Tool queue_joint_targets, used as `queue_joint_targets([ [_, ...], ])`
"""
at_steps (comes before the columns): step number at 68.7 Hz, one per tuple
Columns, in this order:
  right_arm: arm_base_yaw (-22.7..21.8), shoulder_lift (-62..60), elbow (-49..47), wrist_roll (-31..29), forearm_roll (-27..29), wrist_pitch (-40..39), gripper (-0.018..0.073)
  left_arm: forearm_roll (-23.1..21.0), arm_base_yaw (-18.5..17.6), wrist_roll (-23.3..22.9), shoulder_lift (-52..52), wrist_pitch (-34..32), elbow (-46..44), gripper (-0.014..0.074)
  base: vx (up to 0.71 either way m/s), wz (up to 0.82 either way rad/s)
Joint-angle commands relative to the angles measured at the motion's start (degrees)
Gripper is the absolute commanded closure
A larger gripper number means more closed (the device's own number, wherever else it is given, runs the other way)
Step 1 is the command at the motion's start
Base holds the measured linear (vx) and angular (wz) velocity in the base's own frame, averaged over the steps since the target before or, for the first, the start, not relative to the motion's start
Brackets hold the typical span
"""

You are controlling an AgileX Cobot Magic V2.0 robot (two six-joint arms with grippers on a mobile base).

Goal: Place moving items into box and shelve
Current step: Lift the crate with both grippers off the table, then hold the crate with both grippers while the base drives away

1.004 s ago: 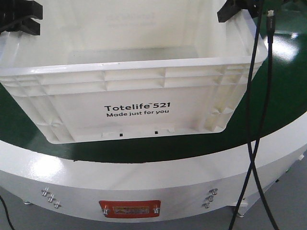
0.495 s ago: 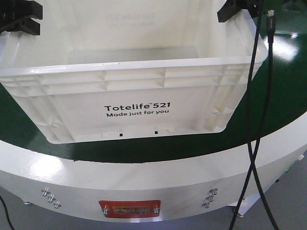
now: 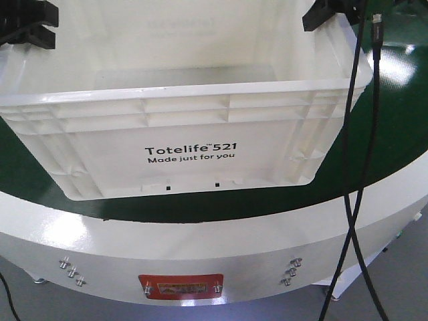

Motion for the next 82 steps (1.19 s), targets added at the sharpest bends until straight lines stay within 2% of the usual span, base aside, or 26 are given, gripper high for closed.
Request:
queue_joint_targets([
  [1, 0.3, -3.8, -2.4, -1.1, 7.8, -1.0, 0.057, -5.0, -0.8, 1.7, -2.8, -7.1, -2.1, 0.0613, -0.06, -0.01],
  [42, 0.3, -3.8, -2.4, -1.1, 7.8, -1.0, 0.057, -5.0, -0.8, 1.7, -2.8, -7.1, -2.1, 0.0613, -0.14, 0.05],
  [82, 0.3, -3.8, -2.4, -1.1, 7.8, -1.0, 0.057, -5.0, -0.8, 1.7, -2.8, -7.1, -2.1, 0.0613, -0.12, 0.41],
])
